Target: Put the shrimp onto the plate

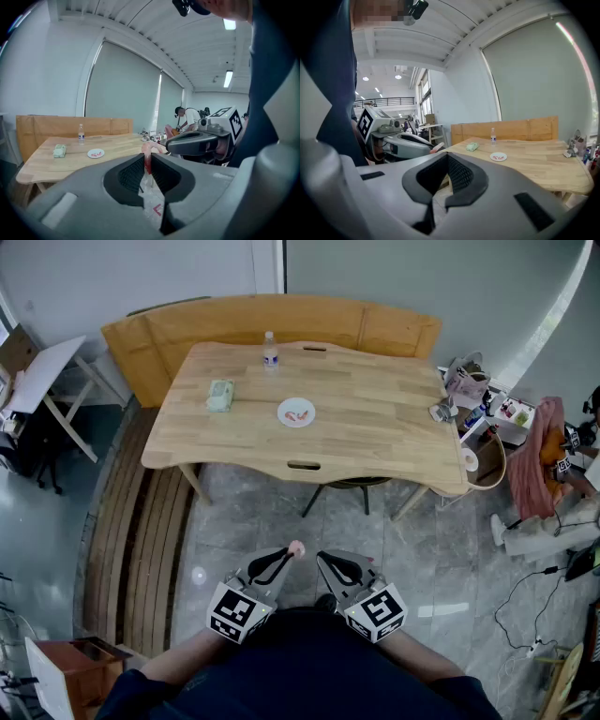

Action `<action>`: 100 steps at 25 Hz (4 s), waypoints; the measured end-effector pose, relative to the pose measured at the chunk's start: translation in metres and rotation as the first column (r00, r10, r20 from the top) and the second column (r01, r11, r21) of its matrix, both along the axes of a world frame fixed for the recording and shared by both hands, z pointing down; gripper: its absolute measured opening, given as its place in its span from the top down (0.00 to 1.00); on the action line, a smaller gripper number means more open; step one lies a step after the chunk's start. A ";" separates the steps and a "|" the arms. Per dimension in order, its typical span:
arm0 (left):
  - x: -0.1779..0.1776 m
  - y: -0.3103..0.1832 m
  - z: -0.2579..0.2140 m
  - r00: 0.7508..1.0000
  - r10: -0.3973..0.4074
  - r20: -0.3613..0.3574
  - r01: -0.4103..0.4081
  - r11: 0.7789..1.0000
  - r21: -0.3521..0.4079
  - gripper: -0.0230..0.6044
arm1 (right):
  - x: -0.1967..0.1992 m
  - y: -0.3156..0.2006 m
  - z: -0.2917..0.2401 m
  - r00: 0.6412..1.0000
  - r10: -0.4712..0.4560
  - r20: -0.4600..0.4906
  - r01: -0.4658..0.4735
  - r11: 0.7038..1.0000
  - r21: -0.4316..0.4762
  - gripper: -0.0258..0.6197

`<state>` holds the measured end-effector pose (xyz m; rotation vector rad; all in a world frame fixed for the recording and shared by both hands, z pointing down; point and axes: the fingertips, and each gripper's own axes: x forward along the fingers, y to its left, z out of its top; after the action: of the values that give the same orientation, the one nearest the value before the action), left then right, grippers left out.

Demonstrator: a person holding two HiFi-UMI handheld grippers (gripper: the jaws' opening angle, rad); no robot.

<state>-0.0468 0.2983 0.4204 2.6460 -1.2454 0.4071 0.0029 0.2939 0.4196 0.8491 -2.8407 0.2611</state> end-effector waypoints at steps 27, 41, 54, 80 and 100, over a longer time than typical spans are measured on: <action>0.039 -0.020 -0.005 0.999 -0.044 0.024 0.043 0.999 0.010 0.89 | 0.038 -0.021 0.003 0.998 -0.051 0.040 0.052 0.999 -0.007 0.95; 0.053 -0.068 0.002 0.996 -0.091 0.018 0.091 0.996 0.011 0.89 | 0.053 -0.065 0.017 0.996 -0.085 0.037 0.086 0.996 -0.024 0.95; 0.006 -0.195 0.006 1.000 -0.020 0.024 0.019 0.999 0.026 0.89 | 0.011 -0.178 0.026 1.000 -0.007 -0.004 0.007 0.999 -0.048 0.95; -0.082 -0.364 0.016 0.995 0.101 0.025 -0.102 0.995 0.004 0.89 | -0.066 -0.328 0.013 0.988 0.152 -0.036 -0.154 0.985 -0.075 0.95; -0.057 -0.474 0.090 0.991 0.009 0.136 0.000 0.998 -0.066 0.89 | -0.021 -0.405 0.031 0.997 0.073 -0.016 -0.075 0.990 -0.121 0.95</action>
<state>-0.1038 -0.1757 0.5104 2.6037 -1.2417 0.6286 -0.0177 -0.1114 0.4509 0.9281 -2.7534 0.4325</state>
